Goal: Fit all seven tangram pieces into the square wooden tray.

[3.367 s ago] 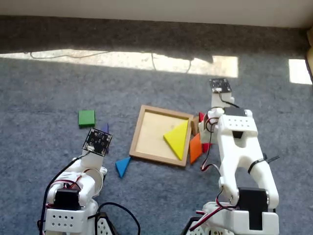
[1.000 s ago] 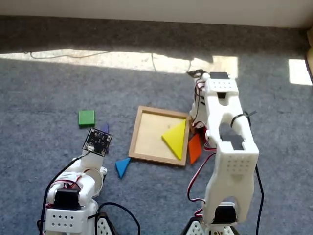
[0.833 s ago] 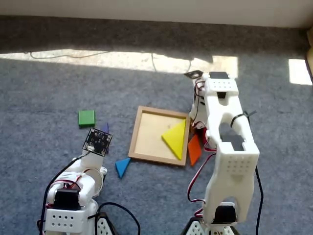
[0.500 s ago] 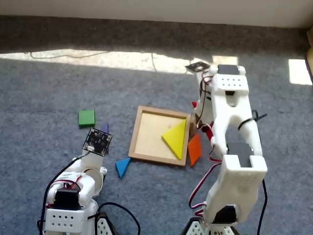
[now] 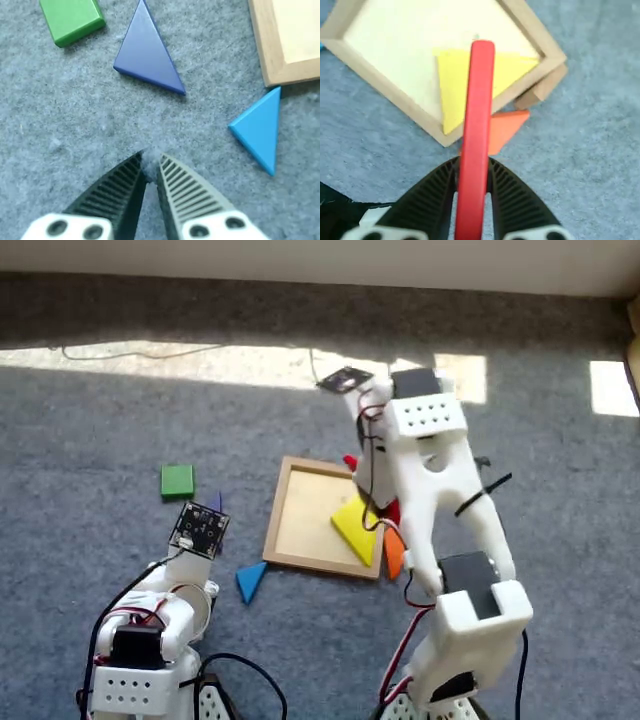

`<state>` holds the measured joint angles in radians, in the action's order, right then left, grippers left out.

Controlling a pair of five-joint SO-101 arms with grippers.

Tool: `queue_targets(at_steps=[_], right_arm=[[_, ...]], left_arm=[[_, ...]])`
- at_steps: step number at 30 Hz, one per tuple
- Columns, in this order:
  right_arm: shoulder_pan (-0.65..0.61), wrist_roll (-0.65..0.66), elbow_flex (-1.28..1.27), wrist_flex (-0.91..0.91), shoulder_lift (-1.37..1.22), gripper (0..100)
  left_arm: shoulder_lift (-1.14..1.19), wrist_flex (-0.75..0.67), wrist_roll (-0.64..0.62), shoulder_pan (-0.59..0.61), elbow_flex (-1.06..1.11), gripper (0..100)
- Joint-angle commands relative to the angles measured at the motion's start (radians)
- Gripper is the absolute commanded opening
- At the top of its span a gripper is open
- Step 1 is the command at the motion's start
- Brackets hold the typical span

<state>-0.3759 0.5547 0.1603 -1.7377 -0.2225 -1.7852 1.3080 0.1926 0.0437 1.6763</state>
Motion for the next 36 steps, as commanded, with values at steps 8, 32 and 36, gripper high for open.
queue_targets(at_steps=[8, 32, 36], right_arm=[[-0.260, -0.020, -0.107, 0.094, 0.062, 0.6], [-0.251, -0.023, -0.182, 0.312, 0.059, 17.5], [-0.219, -0.026, -0.180, 0.348, 0.059, 17.5]], left_arm=[[-0.012, 0.003, -0.002, 0.012, 0.021, 1], [-0.012, 0.003, -0.002, 0.012, 0.021, 1], [-0.012, 0.003, -0.002, 0.012, 0.021, 1]])
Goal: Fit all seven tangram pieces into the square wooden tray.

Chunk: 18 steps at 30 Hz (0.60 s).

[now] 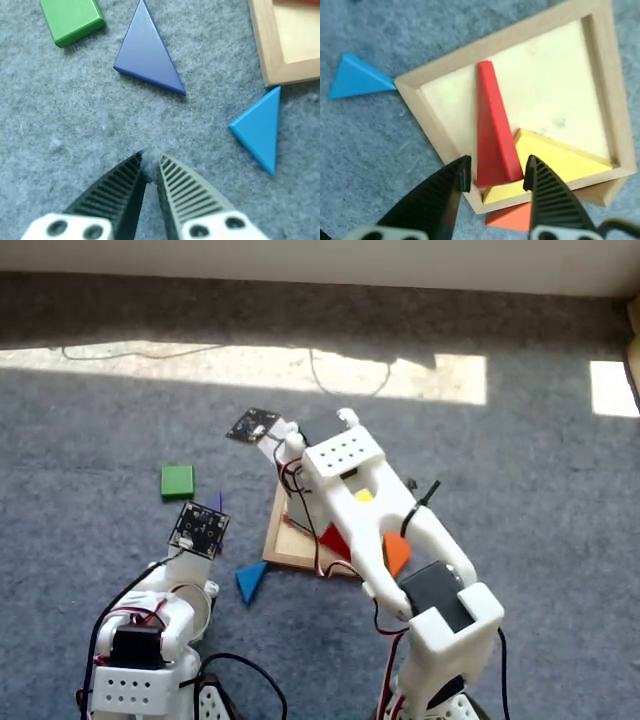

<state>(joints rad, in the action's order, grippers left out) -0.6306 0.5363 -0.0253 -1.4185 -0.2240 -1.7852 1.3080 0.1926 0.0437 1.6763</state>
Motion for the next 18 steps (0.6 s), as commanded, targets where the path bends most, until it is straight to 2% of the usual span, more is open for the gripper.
queue_targets(at_steps=[1, 9, 15, 18], right_arm=[[0.038, -0.008, 0.010, 0.028, 0.062, 17.5], [0.022, -0.009, 0.013, 0.035, 0.062, 17.3], [0.024, -0.012, 0.007, 0.162, 0.062, 17.1], [0.024, -0.089, 0.004, 0.251, 0.061, 10.9]], left_arm=[[-0.012, 0.003, -0.002, 0.012, 0.021, 1], [-0.012, 0.003, -0.002, 0.012, 0.021, 1], [-0.012, 0.003, -0.002, 0.012, 0.021, 1], [-0.012, 0.003, -0.002, 0.012, 0.021, 1]])
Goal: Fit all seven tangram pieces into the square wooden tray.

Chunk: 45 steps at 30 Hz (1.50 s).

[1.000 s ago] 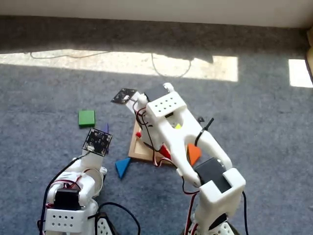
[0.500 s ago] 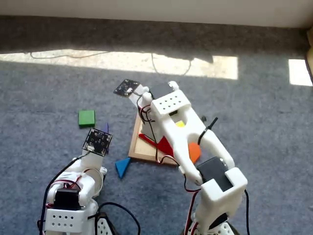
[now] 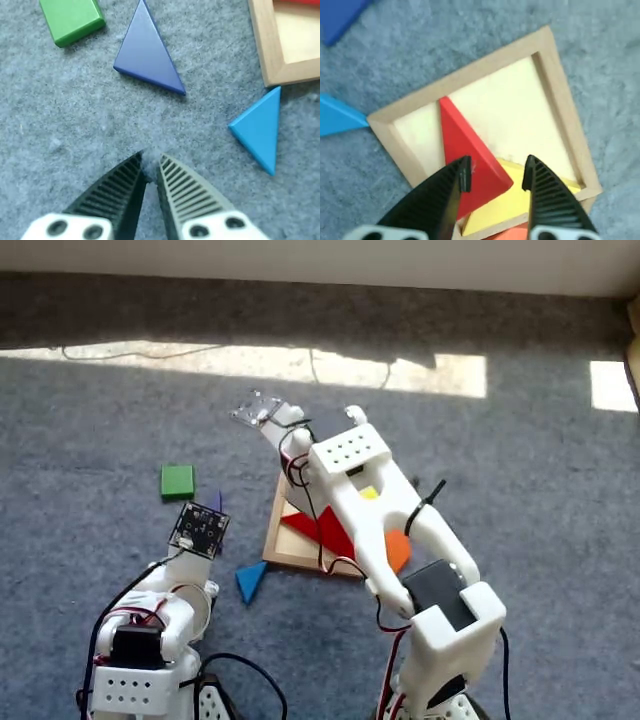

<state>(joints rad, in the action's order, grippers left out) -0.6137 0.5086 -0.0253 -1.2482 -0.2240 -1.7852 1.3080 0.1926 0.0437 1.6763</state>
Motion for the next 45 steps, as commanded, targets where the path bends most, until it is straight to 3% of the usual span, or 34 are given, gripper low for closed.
queue_targets(at_steps=[1, 4, 9, 15, 24, 36, 41, 45], right_arm=[[0.010, -0.089, 0.004, 0.104, 0.059, 8.0], [0.019, -0.140, -0.013, 0.153, 0.053, 1.7], [-0.022, -0.143, -0.114, 0.209, -0.028, 1.6], [-0.061, -0.141, -0.148, 0.085, 0.015, 1.3], [-0.059, -0.149, -0.188, 0.081, 0.110, 1.2], [0.104, -0.218, -0.349, 0.076, 0.367, 1.2], [0.102, -0.161, -0.466, 0.088, 0.372, 1.2], [0.099, -0.157, -0.542, 0.202, 0.371, 1.2]], left_arm=[[-0.012, 0.003, -0.002, 0.012, 0.021, 1], [-0.012, 0.003, -0.002, 0.012, 0.021, 1], [-0.012, 0.003, -0.002, 0.012, 0.021, 1], [-0.012, 0.003, -0.002, 0.012, 0.021, 1], [-0.012, 0.003, -0.002, 0.012, 0.021, 1], [-0.012, 0.003, -0.002, 0.012, 0.021, 1], [-0.012, 0.003, -0.002, 0.012, 0.021, 1], [-0.012, 0.003, -0.002, 0.012, 0.021, 1]])
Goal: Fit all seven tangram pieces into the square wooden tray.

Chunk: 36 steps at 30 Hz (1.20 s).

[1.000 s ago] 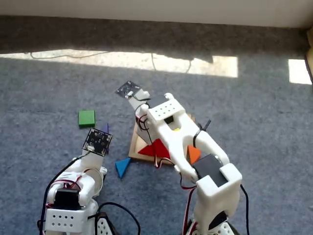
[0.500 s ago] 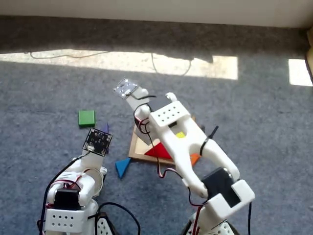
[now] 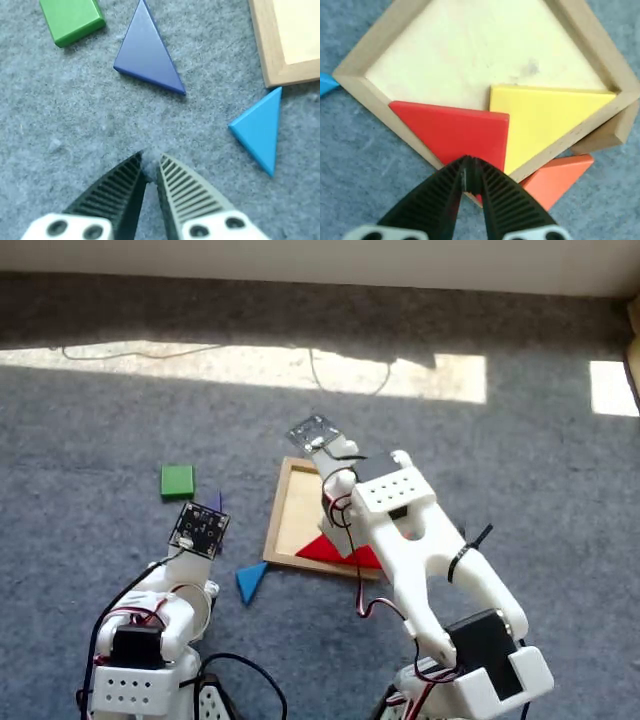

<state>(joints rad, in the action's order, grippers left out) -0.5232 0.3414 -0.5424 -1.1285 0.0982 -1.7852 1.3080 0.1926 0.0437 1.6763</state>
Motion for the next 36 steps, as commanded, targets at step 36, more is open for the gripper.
queue_targets(at_steps=[36], right_arm=[[0.050, -0.058, -0.114, 0.114, 0.160, 1.3]], left_arm=[[-0.012, 0.003, -0.002, 0.012, 0.021, 1]])
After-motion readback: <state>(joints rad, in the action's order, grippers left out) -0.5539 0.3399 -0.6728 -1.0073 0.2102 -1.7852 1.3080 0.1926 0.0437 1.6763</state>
